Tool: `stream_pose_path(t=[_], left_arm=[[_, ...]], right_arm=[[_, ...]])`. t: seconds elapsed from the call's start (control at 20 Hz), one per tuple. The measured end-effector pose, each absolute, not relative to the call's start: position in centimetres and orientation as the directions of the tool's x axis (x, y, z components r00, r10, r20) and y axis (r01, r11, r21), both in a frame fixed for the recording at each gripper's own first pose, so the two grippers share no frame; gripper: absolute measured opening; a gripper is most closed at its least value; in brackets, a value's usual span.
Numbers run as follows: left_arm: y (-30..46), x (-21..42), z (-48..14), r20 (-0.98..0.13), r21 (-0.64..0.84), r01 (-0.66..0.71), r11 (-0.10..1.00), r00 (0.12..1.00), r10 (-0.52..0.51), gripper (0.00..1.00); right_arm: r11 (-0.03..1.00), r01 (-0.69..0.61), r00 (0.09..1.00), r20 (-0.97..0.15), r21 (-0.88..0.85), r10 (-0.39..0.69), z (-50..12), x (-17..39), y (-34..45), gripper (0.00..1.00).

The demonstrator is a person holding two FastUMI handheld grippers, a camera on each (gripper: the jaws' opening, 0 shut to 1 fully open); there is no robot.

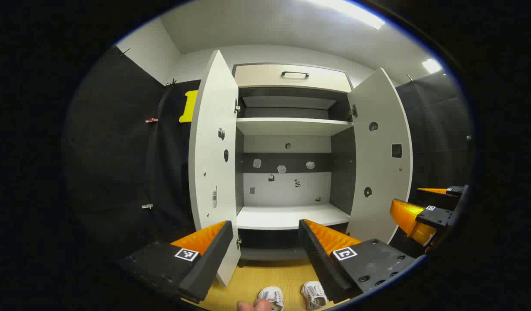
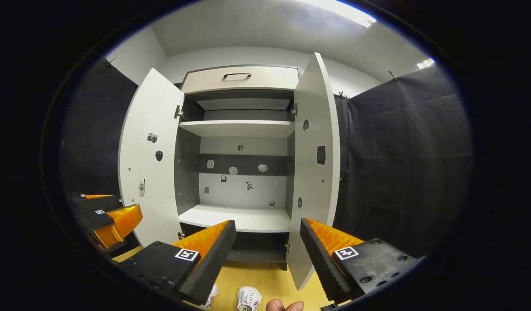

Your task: Grab one shoe with the right hand and put it into the shoe cabinet, grab the other shoe with the left hand and put it into the shoe cabinet; then close the right door with the right hand and the left door with the left hand.

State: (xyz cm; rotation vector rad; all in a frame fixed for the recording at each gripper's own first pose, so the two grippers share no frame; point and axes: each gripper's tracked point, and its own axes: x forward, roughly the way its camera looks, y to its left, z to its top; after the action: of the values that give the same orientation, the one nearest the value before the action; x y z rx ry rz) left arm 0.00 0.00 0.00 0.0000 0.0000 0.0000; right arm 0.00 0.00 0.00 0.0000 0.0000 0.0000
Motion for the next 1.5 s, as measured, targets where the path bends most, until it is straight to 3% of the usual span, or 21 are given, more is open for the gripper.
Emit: stream_pose_path(t=[1.0,1.5], left_arm=[[0.4,-0.1,0.4,0.022,0.008,-0.016,1.000,1.000,0.015,0.96],[2.5,-0.9,-0.9,0.053,0.027,-0.071,0.997,0.996,0.070,0.96]], right_arm=[[1.000,-0.023,1.000,-0.018,0.008,0.023,-0.7,-0.3,0.3,0.98],[0.987,-0.141,0.961,-0.228,0.082,0.157,-14.1,-2.8,4.6,0.98]])
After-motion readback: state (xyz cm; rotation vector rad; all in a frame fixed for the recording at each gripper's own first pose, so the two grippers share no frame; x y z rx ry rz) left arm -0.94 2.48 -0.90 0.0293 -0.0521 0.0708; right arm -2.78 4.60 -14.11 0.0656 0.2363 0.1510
